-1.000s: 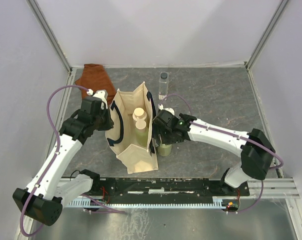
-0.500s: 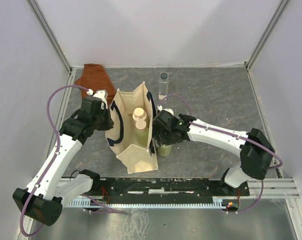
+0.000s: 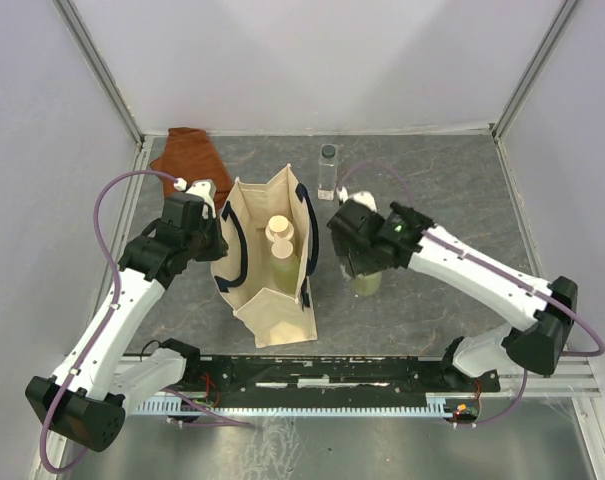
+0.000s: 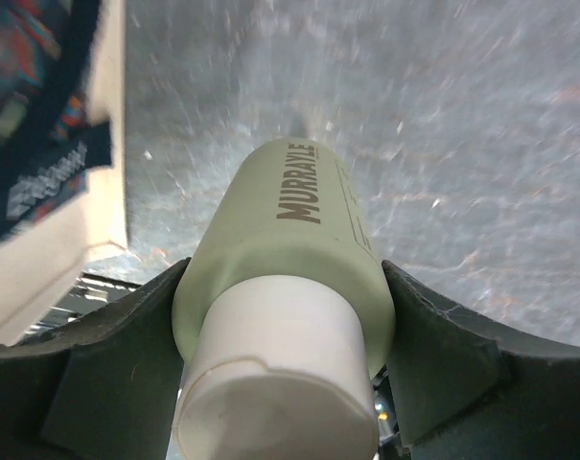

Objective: Place the personal care products into the canvas bag

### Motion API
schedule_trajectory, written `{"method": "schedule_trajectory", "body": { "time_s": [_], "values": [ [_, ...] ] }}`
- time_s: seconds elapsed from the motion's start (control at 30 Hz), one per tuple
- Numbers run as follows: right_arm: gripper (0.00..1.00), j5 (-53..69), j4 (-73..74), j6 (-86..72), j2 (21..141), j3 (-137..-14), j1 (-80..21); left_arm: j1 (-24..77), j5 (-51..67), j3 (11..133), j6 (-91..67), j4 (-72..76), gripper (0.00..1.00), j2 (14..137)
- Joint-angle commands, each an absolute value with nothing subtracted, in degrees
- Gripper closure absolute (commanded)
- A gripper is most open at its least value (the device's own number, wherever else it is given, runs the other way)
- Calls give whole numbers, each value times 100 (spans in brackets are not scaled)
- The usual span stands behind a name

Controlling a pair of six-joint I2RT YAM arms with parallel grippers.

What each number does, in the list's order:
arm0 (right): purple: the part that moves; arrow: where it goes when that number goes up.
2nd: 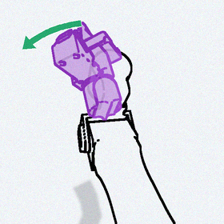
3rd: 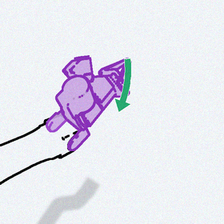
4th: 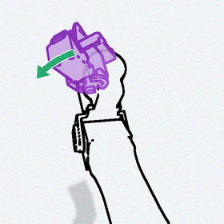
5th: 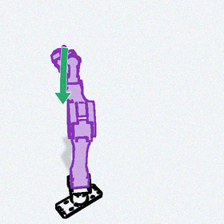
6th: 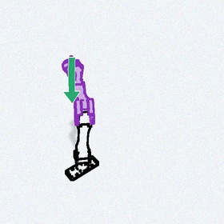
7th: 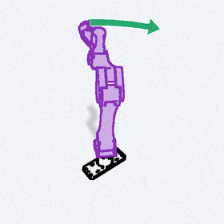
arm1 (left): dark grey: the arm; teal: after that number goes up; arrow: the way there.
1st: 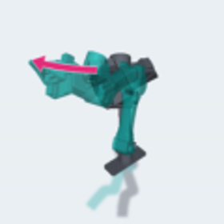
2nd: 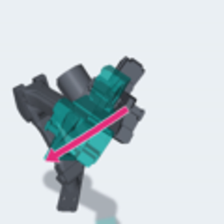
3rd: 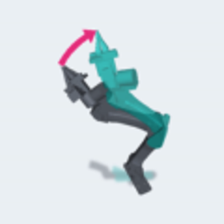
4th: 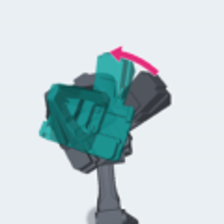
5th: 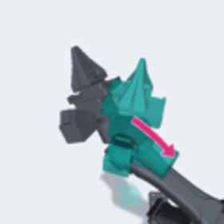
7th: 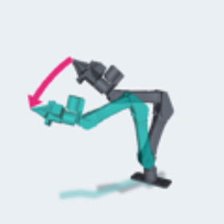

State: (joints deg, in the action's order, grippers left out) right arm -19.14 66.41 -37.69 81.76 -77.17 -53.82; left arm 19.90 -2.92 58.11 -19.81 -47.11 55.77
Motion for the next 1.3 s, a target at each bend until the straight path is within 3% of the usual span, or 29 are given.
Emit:
{"method": "schedule_trajectory", "body": {
  "time_s": [0.0,0.2,0.37,0.6,0.97,1.27],
  "values": [
    [100,-2904,7189,-3162,7924,-9501,-5301,1993,-353,5986,-1731,-4504,97,5406],
    [100,-2930,7880,-2537,8820,-12301,-5282,1995,-334,6001,-1723,-4509,97,5405],
    [100,-2350,7637,-2065,9340,-13437,-5282,1995,-324,6029,-1723,-4518,97,5421],
    [100,-814,6392,-1763,9506,-13382,-5371,1994,-237,6038,-1723,-4509,97,5433],
    [100,-804,6206,-1714,10245,-13400,-6113,1994,-168,6103,-1727,-4524,97,5459],
    [100,-789,5864,-2247,10423,-12558,-6316,1993,-115,6296,-1723,-4679,97,5394]
  ]
}}
